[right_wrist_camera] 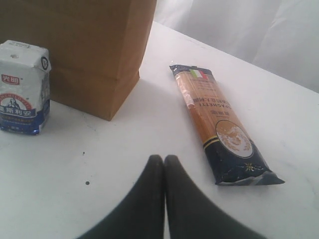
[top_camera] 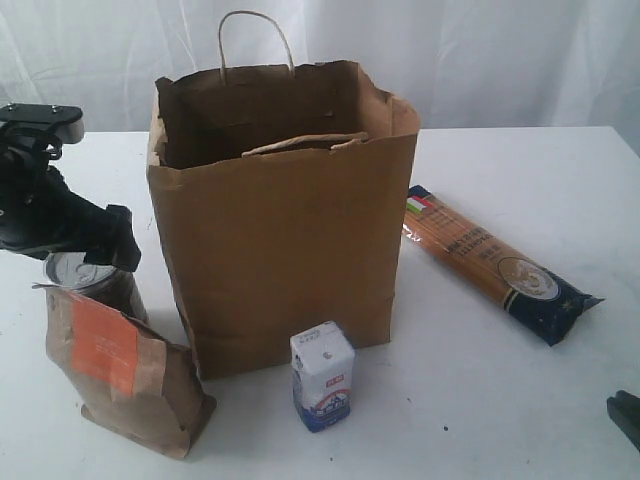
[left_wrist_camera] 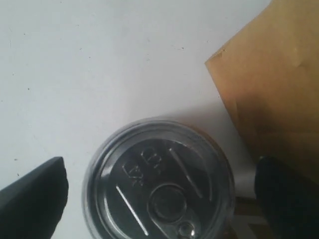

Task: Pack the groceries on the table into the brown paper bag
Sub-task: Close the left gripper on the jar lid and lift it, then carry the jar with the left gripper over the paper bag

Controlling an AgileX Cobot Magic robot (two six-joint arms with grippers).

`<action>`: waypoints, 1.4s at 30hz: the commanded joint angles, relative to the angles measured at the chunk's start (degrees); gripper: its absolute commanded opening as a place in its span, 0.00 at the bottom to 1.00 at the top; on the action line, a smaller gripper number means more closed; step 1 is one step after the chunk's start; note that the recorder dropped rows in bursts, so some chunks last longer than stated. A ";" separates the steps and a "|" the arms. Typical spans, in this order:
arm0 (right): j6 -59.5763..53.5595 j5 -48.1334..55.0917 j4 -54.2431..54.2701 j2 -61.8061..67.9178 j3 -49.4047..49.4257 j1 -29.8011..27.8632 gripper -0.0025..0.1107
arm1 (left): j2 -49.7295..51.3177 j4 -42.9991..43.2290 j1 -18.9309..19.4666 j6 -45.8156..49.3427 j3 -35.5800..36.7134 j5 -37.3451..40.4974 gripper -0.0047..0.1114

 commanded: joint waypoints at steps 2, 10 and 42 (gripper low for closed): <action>0.23 -1.05 0.00 -0.37 0.32 -0.35 0.02 | 1.45 1.87 0.23 -0.13 -0.18 1.59 0.95; 0.23 -1.05 0.00 -0.37 0.32 -0.35 0.02 | 3.19 5.95 0.23 -1.61 -0.18 2.41 0.94; 0.21 -0.91 0.00 -0.37 0.32 -0.35 0.02 | -9.89 11.15 0.23 1.90 -26.43 22.06 0.04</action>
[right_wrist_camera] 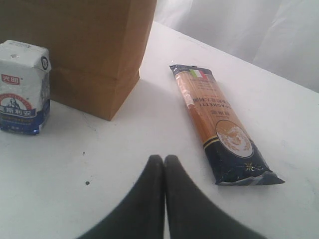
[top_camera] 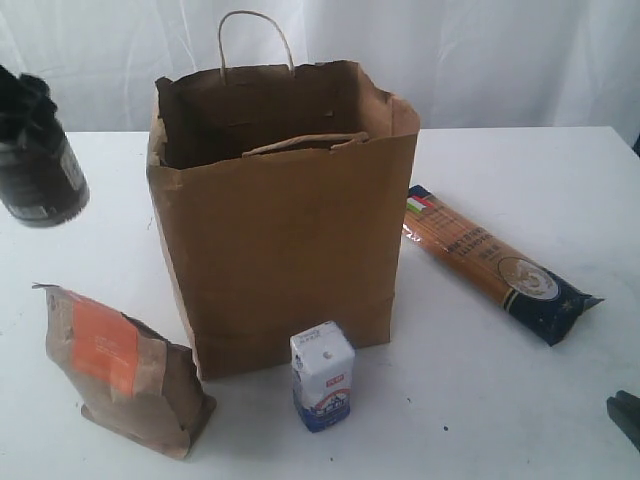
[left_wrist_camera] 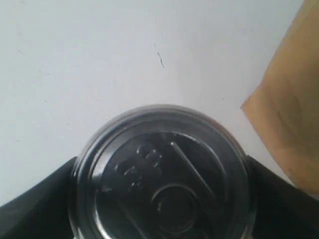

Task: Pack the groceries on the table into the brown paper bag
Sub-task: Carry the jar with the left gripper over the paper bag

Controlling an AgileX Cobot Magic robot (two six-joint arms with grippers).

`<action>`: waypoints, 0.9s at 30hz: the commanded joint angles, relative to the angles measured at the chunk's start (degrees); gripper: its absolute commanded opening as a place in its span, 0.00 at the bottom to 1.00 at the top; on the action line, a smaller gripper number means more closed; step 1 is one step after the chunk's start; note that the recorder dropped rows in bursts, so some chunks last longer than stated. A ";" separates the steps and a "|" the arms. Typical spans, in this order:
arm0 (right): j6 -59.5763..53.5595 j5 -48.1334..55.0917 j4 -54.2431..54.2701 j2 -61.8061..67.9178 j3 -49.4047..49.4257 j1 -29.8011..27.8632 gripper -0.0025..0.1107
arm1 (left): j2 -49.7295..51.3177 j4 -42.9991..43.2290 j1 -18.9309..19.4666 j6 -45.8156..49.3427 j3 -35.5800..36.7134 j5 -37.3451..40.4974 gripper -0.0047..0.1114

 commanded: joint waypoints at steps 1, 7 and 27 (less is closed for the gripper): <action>0.21 -0.91 0.00 -0.37 0.32 -0.35 0.02 | -1.36 -4.53 0.23 2.51 -10.60 6.30 0.04; 0.21 -0.91 0.00 -0.37 0.32 -0.35 0.02 | -1.36 -20.00 0.23 8.94 -21.40 8.71 0.04; 1.27 -0.91 0.00 -0.37 0.32 -0.35 0.02 | 10.08 -28.67 -10.27 19.70 -27.27 8.03 0.04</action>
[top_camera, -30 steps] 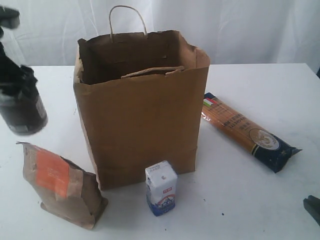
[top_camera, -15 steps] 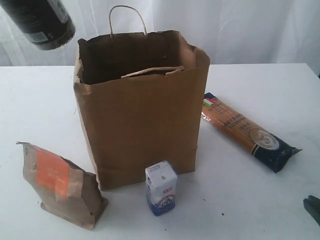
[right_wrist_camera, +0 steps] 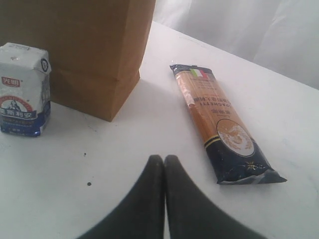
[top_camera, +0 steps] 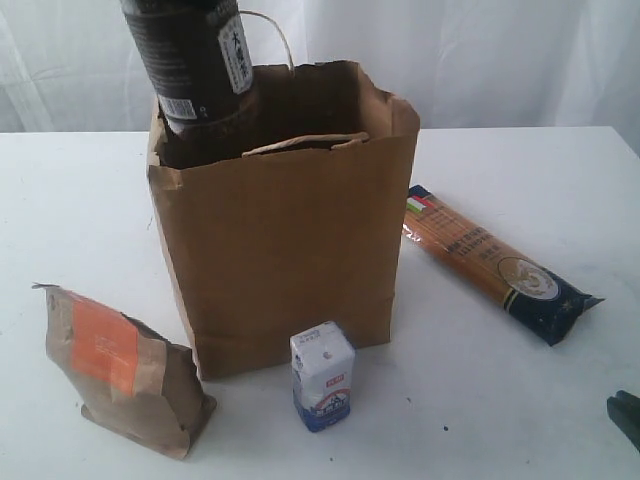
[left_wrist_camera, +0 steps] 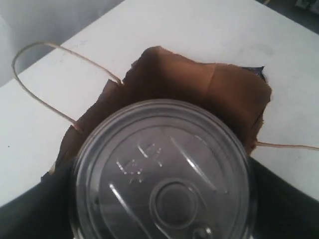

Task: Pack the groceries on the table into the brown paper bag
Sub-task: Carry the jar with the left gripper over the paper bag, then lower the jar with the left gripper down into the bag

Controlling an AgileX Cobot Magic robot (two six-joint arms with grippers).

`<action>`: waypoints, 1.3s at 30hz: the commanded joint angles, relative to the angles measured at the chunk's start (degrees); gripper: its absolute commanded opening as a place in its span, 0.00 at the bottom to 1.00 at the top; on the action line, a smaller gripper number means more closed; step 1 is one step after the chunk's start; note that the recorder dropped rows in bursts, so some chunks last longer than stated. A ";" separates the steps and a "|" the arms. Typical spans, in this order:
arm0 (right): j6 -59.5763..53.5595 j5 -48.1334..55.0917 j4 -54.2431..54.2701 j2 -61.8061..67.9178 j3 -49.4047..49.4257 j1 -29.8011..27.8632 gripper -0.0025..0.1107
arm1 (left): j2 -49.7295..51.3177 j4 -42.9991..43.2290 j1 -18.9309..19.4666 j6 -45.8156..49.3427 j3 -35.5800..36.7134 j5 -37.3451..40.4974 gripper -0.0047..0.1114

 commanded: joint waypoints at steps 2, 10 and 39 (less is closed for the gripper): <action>0.39 -0.91 0.00 -0.37 0.32 -0.35 0.02 | 4.62 -3.69 -0.43 3.09 -0.67 -3.59 0.04; 0.39 -0.91 0.00 -0.37 0.32 -0.35 0.02 | 13.25 4.48 -5.54 2.78 -0.67 -3.81 0.04; 0.39 -0.91 0.00 -0.37 0.32 -0.35 0.02 | 10.90 4.97 -13.14 2.96 5.22 -18.94 0.04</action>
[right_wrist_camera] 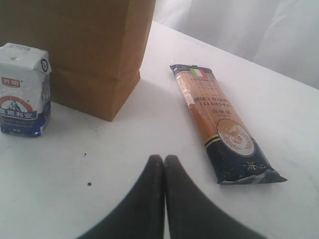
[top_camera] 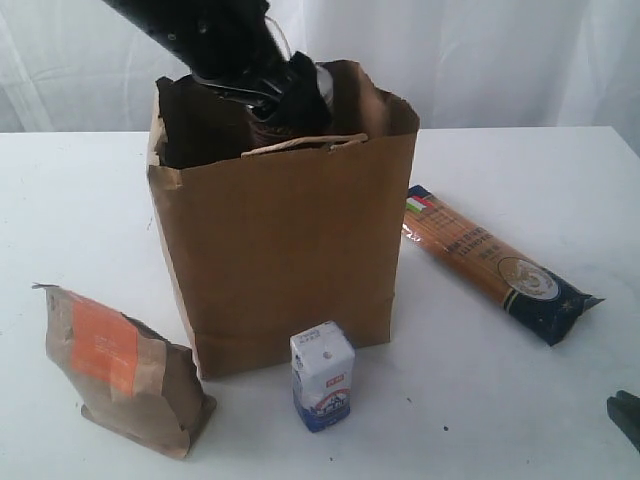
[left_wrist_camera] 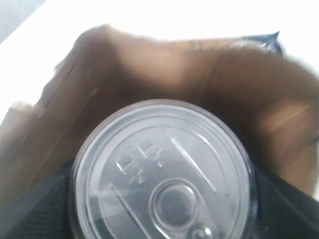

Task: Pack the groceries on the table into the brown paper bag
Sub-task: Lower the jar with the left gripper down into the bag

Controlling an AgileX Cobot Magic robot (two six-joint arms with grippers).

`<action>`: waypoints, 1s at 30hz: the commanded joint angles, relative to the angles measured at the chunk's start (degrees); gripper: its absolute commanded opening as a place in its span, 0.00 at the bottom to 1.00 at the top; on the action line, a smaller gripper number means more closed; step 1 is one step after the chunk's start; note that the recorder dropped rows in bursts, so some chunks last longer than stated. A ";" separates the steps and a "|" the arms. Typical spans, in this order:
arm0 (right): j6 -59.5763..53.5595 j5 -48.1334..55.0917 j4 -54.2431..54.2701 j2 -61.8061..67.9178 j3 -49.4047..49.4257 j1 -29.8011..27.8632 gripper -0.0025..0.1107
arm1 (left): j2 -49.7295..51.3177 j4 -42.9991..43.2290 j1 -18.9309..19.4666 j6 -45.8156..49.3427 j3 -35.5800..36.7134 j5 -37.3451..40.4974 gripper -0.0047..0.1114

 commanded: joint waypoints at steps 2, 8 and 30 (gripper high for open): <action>0.25 -0.91 0.00 -0.37 0.32 -0.35 0.02 | -0.65 1.45 -2.78 0.09 -0.21 -4.25 0.04; 0.25 -0.91 0.00 -0.37 0.32 -0.35 0.02 | 1.94 3.05 -2.31 -1.06 -0.21 0.45 0.04; 0.25 -0.91 0.00 -0.37 0.32 -0.35 0.02 | -0.07 1.71 -2.31 -1.43 -0.12 5.00 0.32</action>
